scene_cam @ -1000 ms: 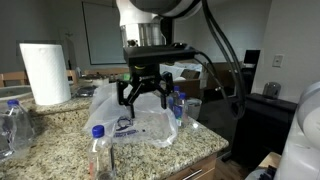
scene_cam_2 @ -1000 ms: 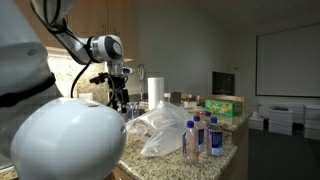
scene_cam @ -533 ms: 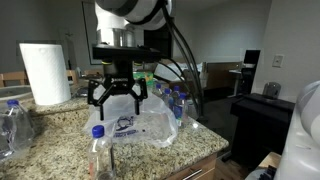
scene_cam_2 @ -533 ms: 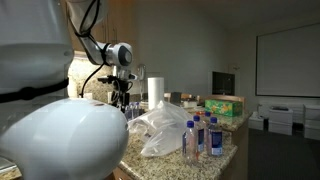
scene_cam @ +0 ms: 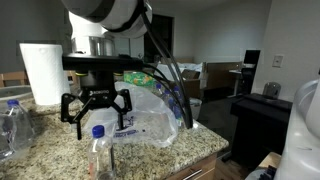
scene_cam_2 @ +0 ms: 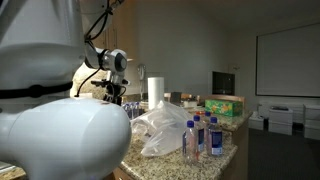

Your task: Put the bottles in the plastic bag

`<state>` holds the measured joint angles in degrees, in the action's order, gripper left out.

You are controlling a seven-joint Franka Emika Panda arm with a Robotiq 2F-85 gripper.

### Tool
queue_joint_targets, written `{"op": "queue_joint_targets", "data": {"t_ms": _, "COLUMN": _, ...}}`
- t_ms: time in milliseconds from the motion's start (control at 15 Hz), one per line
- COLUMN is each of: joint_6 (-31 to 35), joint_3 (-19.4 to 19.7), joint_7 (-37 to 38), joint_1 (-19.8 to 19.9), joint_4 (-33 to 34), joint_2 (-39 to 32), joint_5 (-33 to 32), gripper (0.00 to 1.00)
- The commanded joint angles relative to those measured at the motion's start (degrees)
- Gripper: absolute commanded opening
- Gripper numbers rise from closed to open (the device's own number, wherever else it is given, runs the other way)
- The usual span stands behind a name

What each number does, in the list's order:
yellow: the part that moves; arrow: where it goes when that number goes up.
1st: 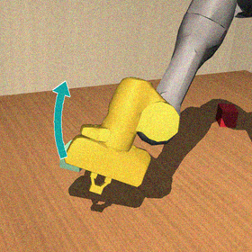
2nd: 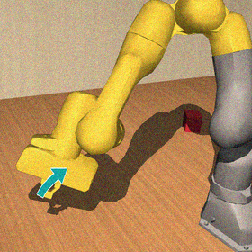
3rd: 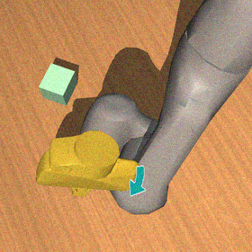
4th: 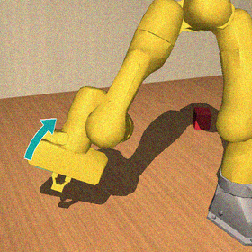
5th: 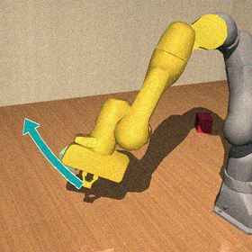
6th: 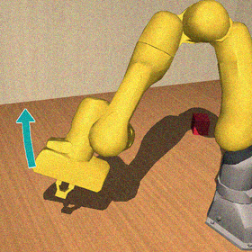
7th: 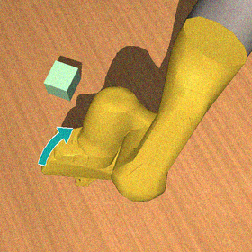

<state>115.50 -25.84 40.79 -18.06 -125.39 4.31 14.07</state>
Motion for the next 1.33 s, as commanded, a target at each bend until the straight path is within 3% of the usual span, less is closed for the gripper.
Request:
{"op": "queue_joint_targets", "data": {"t_ms": 0, "joint_6": 3.93, "joint_3": 0.76, "joint_7": 2.59, "joint_1": -1.42, "joint_4": -1.91, "joint_2": -0.76, "joint_5": -1.28, "gripper": 1.0}}
{"op": "queue_joint_targets", "data": {"t_ms": 200, "joint_6": 6.23, "joint_3": 1.05, "joint_7": 2.97, "joint_1": -1.56, "joint_4": -1.77, "joint_2": -1.69, "joint_5": -2.58, "gripper": 1.0}}
{"op": "queue_joint_targets", "data": {"t_ms": 333, "joint_6": 7.56, "joint_3": 1.28, "joint_7": 3.37, "joint_1": -1.55, "joint_4": -1.51, "joint_2": -2.36, "joint_5": -4.22, "gripper": 0.79}}
{"op": "queue_joint_targets", "data": {"t_ms": 533, "joint_6": 9.32, "joint_3": 1.79, "joint_7": 4.15, "joint_1": -1.44, "joint_4": -1.5, "joint_2": -3.01, "joint_5": -6.58, "gripper": 0.67}}
{"op": "queue_joint_targets", "data": {"t_ms": 600, "joint_6": 9.75, "joint_3": 2.09, "joint_7": 4.31, "joint_1": -1.36, "joint_4": -1.49, "joint_2": -3.29, "joint_5": -6.94, "gripper": 0.45}}
{"op": "queue_joint_targets", "data": {"t_ms": 733, "joint_6": 10.38, "joint_3": 2.49, "joint_7": 5.11, "joint_1": -1.41, "joint_4": -1.35, "joint_2": -3.73, "joint_5": -7.89, "gripper": 0.42}}
{"op": "queue_joint_targets", "data": {"t_ms": 933, "joint_6": 10.7, "joint_3": 2.84, "joint_7": 5.07, "joint_1": -1.58, "joint_4": -1.38, "joint_2": -4.14, "joint_5": -8.38, "gripper": 0.2}}
{"op": "queue_joint_targets", "data": {"t_ms": 1067, "joint_6": 10.36, "joint_3": 2.81, "joint_7": 4.87, "joint_1": -1.71, "joint_4": -1.05, "joint_2": -3.89, "joint_5": -8.08, "gripper": 0.12}}
{"op": "queue_joint_targets", "data": {"t_ms": 1267, "joint_6": 9.53, "joint_3": 2.87, "joint_7": 5.1, "joint_1": -1.84, "joint_4": -1.18, "joint_2": -3.63, "joint_5": -8.28, "gripper": 0.1}}
